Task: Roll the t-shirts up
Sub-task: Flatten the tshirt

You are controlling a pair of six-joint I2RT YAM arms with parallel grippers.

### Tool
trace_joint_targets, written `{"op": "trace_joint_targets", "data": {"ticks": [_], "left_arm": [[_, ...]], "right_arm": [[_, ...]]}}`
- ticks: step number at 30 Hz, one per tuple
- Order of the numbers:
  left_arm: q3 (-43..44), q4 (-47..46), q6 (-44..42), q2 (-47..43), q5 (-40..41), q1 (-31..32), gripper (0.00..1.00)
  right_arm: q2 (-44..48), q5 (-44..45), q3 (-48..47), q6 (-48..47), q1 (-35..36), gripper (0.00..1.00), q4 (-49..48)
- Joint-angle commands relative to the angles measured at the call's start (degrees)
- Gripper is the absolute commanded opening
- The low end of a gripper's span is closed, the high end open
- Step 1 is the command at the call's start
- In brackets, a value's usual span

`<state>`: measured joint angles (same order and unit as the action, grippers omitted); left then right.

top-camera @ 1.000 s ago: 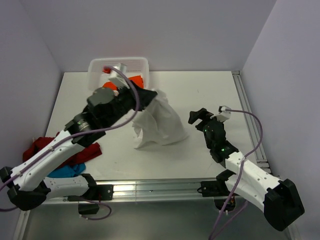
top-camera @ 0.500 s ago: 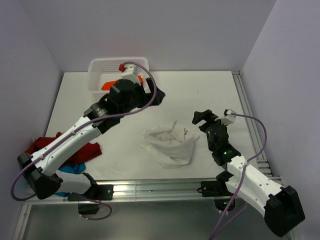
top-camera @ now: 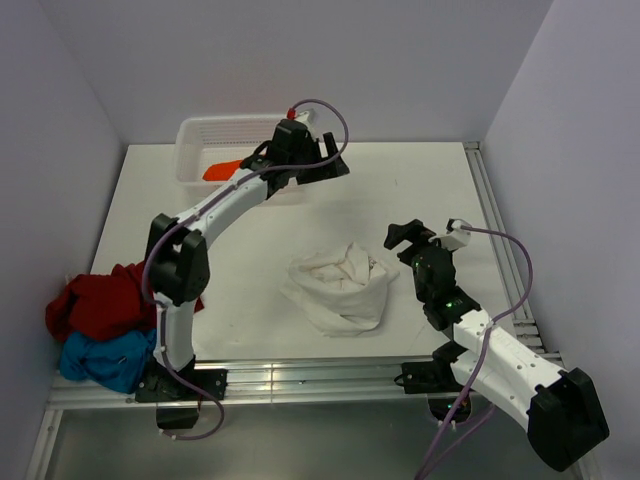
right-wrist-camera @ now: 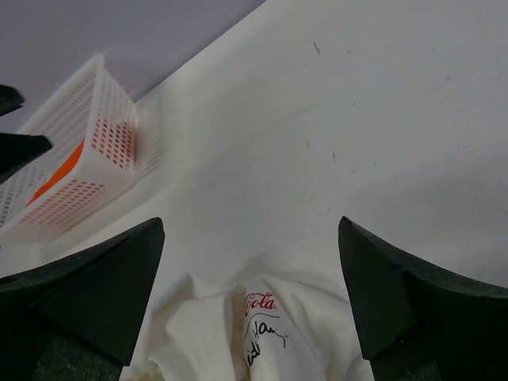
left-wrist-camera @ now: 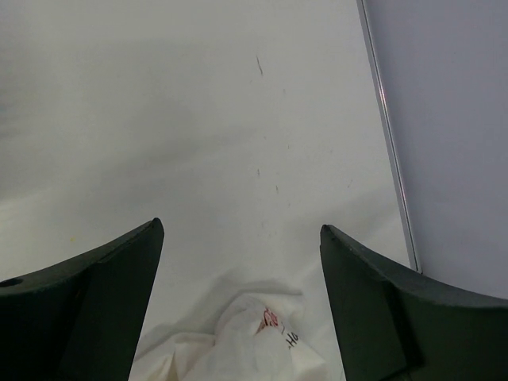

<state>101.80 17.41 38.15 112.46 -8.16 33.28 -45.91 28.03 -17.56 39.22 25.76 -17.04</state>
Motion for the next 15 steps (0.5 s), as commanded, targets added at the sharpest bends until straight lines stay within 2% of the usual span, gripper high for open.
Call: {"op": "trace_joint_targets", "data": {"ticks": [1, 6, 10, 15], "left_arm": [[7.44, -3.52, -0.27, 5.99, -5.89, -2.51, 0.84], [14.03, -8.52, -0.53, 17.07, -1.52, -4.09, 0.84], [24.56, -5.73, 0.17, 26.91, 4.28, -6.46, 0.82], [22.75, -4.23, 1.83, 27.81, 11.85, -10.59, 0.81]], "right_arm": [[-0.32, 1.5, -0.63, 0.68, -0.53, 0.97, -0.8], [-0.32, 1.24, -0.46, 0.94, -0.62, 0.97, -0.89], [0.03, 1.32, -0.72, 0.94, -0.8, 0.97, -0.45], [0.3, 0.89, -0.37, 0.77, -0.97, 0.97, -0.89]]}}
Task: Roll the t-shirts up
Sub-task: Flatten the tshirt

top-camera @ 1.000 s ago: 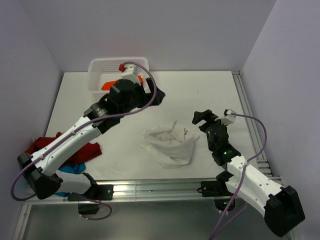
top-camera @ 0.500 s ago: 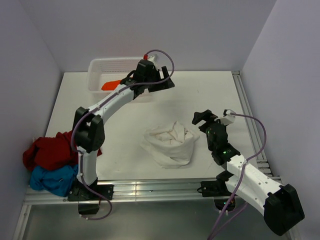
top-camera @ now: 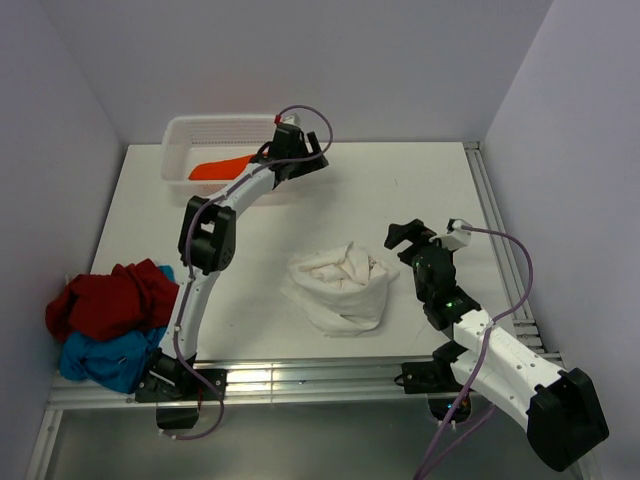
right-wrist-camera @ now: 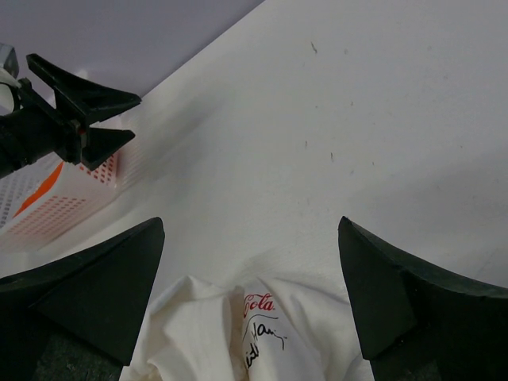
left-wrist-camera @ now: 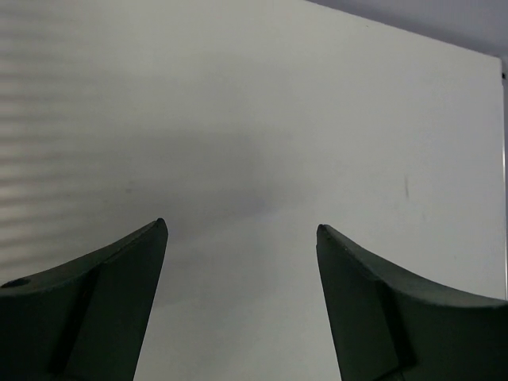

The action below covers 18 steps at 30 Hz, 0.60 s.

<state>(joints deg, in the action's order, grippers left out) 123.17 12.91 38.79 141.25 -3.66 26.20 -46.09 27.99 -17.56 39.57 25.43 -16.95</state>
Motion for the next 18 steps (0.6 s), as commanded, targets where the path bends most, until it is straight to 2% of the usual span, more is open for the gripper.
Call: {"op": "trace_joint_targets", "data": {"ticks": [1, 2, 5, 9, 13, 15, 18], "left_arm": [[0.24, 0.63, 1.55, -2.37, 8.48, -5.43, 0.81], [-2.56, 0.8, 2.17, -3.51, 11.28, -6.41, 0.82], [-8.98, -1.83, 2.17, -7.91, 10.79, -10.45, 0.82], [-8.57, -1.31, -0.37, -11.34, 7.63, -12.4, 0.84], [-5.23, 1.33, -4.67, -16.34, 4.11, -8.55, 0.87], [-6.19, 2.38, -5.47, -18.98, 4.1, -6.69, 0.88], [-11.62, 4.14, -6.44, -25.83, 6.28, -2.66, 0.88]], "right_arm": [[0.38, 0.75, -0.37, 0.42, -0.65, 0.97, -0.98], [0.38, 0.67, -0.37, 0.51, -0.65, 0.97, -1.07], [-0.41, -0.21, -0.46, 0.42, -0.65, 0.97, -1.51], [-1.99, -2.23, -1.16, -0.63, -0.73, 0.97, -2.38], [-3.48, -7.93, -1.95, -5.02, -0.73, 0.98, -4.66], [-3.83, -14.14, -2.21, -8.36, -0.56, 0.98, -6.69], [-3.75, -17.96, -2.39, -11.44, 0.75, 0.95, -8.01]]}}
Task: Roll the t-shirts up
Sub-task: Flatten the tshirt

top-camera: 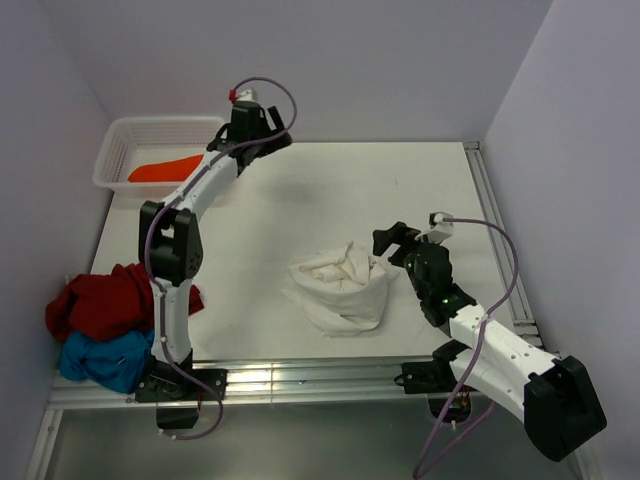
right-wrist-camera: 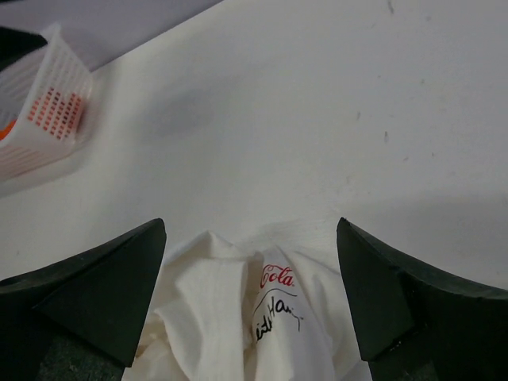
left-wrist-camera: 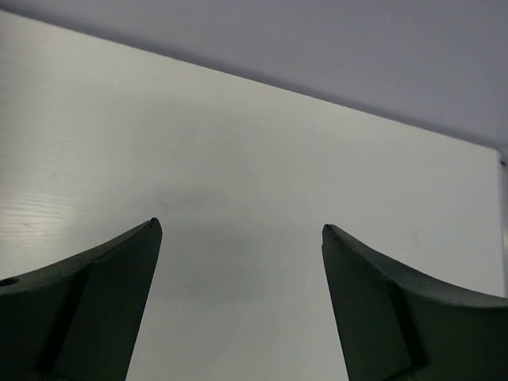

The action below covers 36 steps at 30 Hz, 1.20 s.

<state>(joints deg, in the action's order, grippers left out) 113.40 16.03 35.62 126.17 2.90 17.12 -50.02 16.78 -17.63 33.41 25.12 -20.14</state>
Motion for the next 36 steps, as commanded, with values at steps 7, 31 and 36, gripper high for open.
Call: {"op": "trace_joint_targets", "data": {"ticks": [7, 31, 36], "left_arm": [[-23.46, 3.56, 1.11, -35.33, 2.99, 8.1, 0.9], [-75.6, 0.5, 12.63, -75.54, 6.43, 5.9, 0.95], [-79.2, -3.01, 13.6, -72.83, 3.44, 5.9, 0.93]], "right_arm": [[-1.13, -7.27, -8.46, -13.1, 12.82, 0.92, 0.09], [-40.23, -2.02, -40.91, -20.49, 36.14, 0.76, 31.65], [-38.94, 1.94, -37.4, -18.21, 36.14, 0.31, 28.58]]}}
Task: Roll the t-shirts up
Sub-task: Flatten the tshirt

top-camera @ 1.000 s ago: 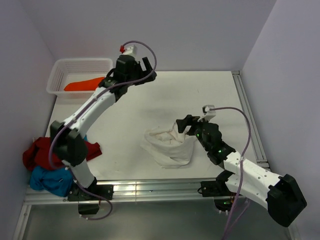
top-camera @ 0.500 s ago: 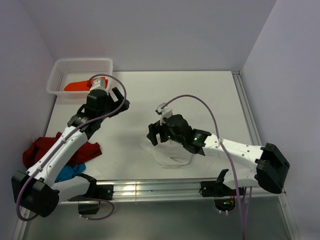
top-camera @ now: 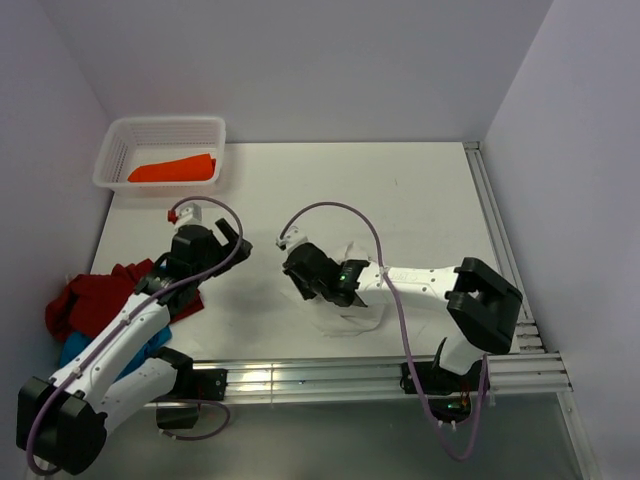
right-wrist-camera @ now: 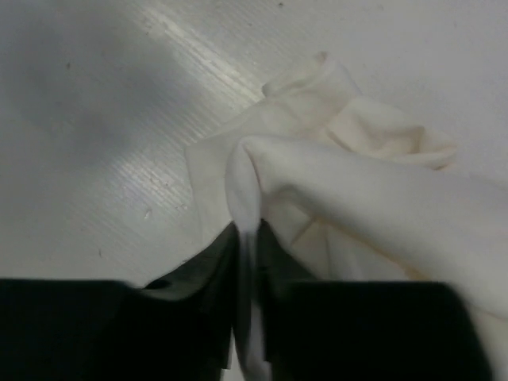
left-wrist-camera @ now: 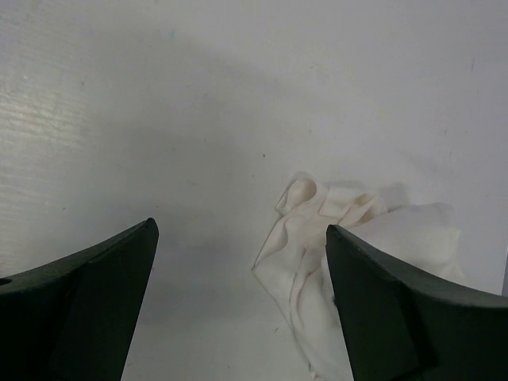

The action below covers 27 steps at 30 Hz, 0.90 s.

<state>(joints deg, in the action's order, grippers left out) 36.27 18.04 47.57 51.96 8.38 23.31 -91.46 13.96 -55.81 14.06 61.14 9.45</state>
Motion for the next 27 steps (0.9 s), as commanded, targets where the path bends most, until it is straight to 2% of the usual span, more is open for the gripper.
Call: {"op": "trace_joint_targets", "data": {"ticks": [1, 3, 6, 7, 9, 10, 13, 16, 21, 27], "left_arm": [[-2.6, -5.91, 1.73, 1.82, -2.84, -0.28, 0.92], [-4.18, -8.36, 1.47, 2.87, -5.12, -0.28, 0.91], [-4.98, -10.66, -0.19, 4.02, -6.37, 1.02, 0.88], [-4.72, -10.75, -0.55, 4.2, -6.1, 1.82, 0.88], [-4.46, -11.27, -1.6, 4.72, -7.4, 3.66, 0.88], [-4.37, -12.15, -1.69, 4.81, -7.85, 4.19, 0.89], [-4.19, -14.78, -1.78, 6.04, -10.14, 5.86, 0.89], [-3.67, -16.81, -0.82, 8.67, -10.49, 8.24, 0.9], [-1.13, -20.5, 1.11, 15.43, -8.65, 14.11, 0.9], [2.66, -22.43, 3.4, 23.43, -8.73, 18.09, 0.9]], "right_arm": [[3.65, 5.9, 2.36, 2.01, 0.11, 0.13, -1.62], [8.91, 9.15, 4.21, 2.98, 0.03, 0.01, -3.12], [19.8, 12.32, 11.22, 6.66, -0.58, 0.0, -5.67], [26.62, 12.76, 13.17, 7.63, -0.94, 0.0, -6.54], [34.29, 12.77, 19.82, 10.96, -3.64, 0.0, -9.0], [41.99, 11.72, 22.21, 11.51, -4.8, 0.0, -11.54], [54.41, 3.9, 30.75, 12.21, -11.82, 0.0, -14.98], [58.23, 4.49, 32.87, 12.13, -16.23, 0.0, -12.28], [61.57, 9.85, 35.67, 14.67, -16.76, 0.0, -6.38], [70.53, 15.48, 38.76, 17.83, -16.85, 0.0, -2.6]]}}
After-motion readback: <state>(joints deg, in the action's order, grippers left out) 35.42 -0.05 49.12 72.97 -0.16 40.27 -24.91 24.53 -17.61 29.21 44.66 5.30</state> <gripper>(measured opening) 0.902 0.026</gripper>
